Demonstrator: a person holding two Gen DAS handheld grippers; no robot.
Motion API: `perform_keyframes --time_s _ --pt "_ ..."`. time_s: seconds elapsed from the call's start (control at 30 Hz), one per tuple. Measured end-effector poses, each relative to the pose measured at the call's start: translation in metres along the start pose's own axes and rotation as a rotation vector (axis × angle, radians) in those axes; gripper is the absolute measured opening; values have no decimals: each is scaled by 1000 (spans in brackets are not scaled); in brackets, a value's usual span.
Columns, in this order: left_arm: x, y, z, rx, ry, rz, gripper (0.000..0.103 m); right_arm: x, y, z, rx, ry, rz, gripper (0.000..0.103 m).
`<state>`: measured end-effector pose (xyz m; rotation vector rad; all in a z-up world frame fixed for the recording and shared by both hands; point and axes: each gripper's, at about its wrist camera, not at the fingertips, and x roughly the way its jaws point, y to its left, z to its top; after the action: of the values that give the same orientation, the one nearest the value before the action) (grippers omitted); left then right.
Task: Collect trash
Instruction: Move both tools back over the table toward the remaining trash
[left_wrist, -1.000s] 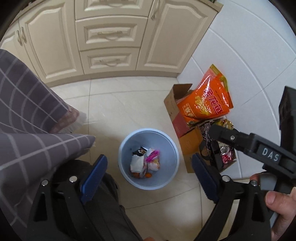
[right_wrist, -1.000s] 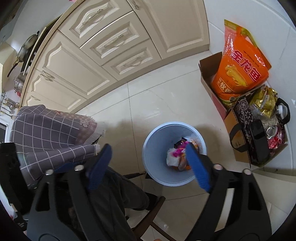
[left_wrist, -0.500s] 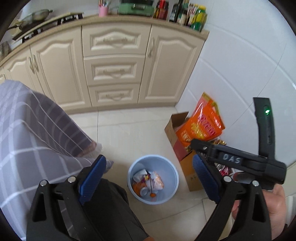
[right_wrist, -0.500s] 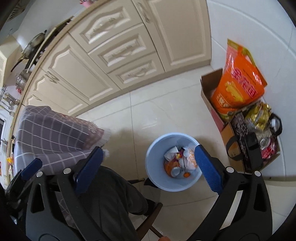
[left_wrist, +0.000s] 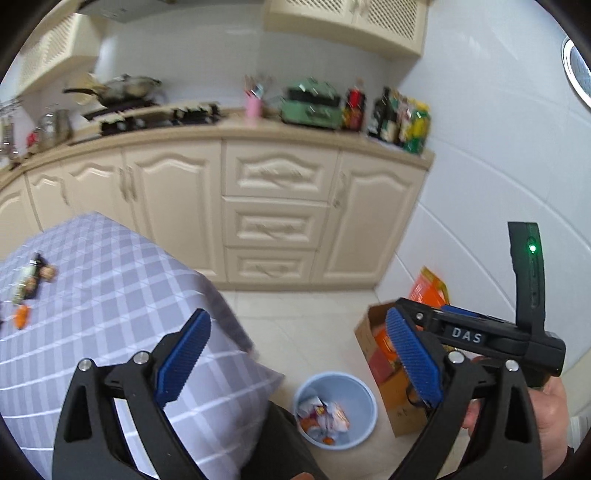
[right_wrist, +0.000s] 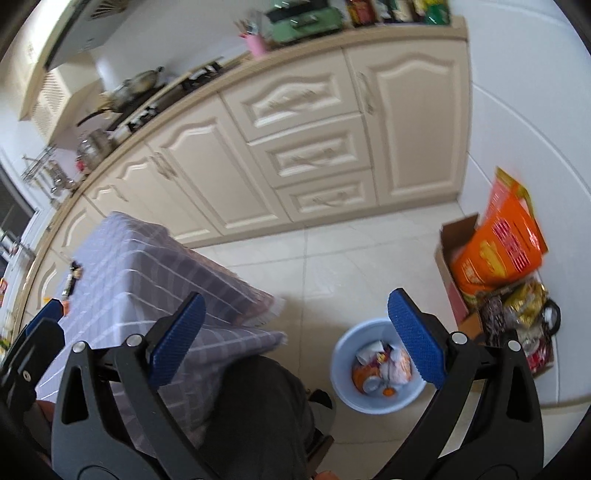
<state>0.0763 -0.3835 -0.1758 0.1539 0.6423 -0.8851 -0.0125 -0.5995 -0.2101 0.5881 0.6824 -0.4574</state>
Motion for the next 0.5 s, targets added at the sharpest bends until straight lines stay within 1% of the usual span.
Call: perform_keyframes --time_s 0.13,0.27,0.43,0.5 --pt "-33 32 11 -34 -68 57 94 -9 38 8 -51 -29 46 97" --pt "-61 66 16 -71 -126 124 94 -16 84 15 -114 -56 103 97" --pt "-96 109 16 -120 -179 199 95 -21 143 20 -198 -79 175 97" --pt "-109 127 16 -139 -199 240 95 -21 170 20 -237 -84 204 97"
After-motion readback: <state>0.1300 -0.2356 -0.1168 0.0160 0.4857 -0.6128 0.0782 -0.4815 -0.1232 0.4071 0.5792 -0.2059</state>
